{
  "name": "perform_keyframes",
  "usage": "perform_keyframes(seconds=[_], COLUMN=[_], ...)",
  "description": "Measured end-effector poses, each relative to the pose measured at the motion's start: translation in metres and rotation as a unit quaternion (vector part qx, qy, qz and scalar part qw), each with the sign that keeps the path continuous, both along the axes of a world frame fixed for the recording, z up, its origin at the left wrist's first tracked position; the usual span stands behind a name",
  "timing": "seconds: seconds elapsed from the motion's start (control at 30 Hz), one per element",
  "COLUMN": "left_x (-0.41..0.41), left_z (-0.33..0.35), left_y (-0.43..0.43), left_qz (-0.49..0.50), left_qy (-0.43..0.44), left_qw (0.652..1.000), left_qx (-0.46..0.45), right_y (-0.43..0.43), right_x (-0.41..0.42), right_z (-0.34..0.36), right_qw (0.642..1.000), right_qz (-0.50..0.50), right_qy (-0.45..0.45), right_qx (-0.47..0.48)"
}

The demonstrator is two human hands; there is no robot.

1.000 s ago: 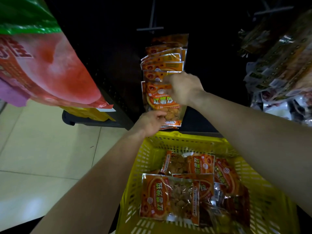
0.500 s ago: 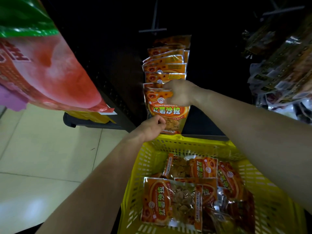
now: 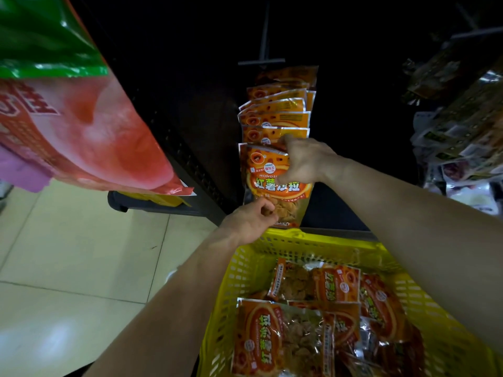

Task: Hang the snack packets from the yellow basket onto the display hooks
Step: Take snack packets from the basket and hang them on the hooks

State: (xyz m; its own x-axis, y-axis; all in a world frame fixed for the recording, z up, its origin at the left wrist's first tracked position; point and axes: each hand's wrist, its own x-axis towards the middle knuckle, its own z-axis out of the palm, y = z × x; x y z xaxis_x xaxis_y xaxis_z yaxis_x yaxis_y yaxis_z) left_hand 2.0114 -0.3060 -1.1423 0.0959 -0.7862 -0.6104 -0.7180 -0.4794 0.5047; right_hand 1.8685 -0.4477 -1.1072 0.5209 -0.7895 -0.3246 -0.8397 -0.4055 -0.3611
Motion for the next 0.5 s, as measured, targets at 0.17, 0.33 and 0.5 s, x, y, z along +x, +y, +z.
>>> perform_keyframes(seconds=[0.17,0.33,0.5], left_x=[-0.002,-0.004,-0.004], left_z=[0.003,0.001,0.002], left_y=[0.006,0.016,0.011], left_qz=[0.003,-0.020,-0.005], left_qy=[-0.018,-0.063,-0.036], left_qw=[0.999,0.996,0.998], left_qx=[-0.028,-0.053,-0.051], right_y=[0.001,0.007,0.009], right_x=[0.002,0.003,0.009], right_z=[-0.001,0.000,0.007], right_qw=[1.000,0.998,0.996], right_qz=[0.017,0.023,0.018], right_qy=[0.000,-0.030,-0.064], right_qx=[-0.009,-0.041,-0.064])
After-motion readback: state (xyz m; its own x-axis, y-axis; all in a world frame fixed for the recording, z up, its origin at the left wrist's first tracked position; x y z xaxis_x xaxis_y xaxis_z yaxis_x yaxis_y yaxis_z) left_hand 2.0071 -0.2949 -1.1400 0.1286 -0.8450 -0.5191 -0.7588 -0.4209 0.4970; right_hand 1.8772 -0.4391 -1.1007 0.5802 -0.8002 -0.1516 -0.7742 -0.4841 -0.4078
